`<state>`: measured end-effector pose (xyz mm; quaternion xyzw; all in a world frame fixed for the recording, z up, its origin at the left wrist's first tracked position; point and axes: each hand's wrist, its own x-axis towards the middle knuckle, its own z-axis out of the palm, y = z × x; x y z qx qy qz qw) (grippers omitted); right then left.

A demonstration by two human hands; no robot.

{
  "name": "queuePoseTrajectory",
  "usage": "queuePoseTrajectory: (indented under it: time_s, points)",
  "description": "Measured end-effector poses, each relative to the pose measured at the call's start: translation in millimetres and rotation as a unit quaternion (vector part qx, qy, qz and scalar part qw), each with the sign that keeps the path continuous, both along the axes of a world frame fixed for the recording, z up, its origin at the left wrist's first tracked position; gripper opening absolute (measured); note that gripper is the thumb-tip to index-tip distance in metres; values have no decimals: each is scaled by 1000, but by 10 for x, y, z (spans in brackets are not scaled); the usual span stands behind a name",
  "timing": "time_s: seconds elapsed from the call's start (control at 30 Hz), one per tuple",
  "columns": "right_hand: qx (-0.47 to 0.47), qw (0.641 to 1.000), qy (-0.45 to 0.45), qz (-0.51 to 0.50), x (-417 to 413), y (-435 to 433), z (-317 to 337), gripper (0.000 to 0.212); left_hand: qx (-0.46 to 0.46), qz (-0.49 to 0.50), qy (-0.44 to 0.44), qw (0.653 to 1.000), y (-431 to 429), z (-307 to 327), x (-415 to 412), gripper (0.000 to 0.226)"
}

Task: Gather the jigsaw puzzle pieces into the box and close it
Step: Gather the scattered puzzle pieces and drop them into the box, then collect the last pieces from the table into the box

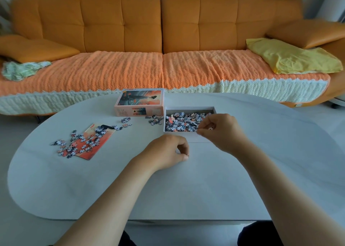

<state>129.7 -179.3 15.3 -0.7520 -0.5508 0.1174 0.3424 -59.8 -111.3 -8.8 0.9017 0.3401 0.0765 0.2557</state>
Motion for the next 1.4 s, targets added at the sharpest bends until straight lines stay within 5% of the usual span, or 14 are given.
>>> queuePoseTrajectory:
  time_s: [0.1,0.23,0.37,0.6,0.9,1.2,1.4]
  points:
    - [26,999,-13,-28,15,54,9,4,-27,37,-122,991,43,70,59,10]
    - [8,998,-57,-24,54,145,-69,12,53,119,-226,965,230,123,171,8]
    - [37,987,-147,53,26,145,-126,20,191,90,-127,969,440,-56,211,16]
    - [-131,965,-195,119,-9,75,-176,48,171,30,-26,984,432,-110,135,41]
    - [-157,958,-217,103,-168,100,-136,55,62,42,-7,997,307,-102,-80,63]
    - [57,965,-177,186,-905,331,-24,40,121,138,-23,983,644,-89,-615,60]
    - [-89,965,-138,204,-1552,896,-146,51,150,210,123,958,1003,-302,-1172,59]
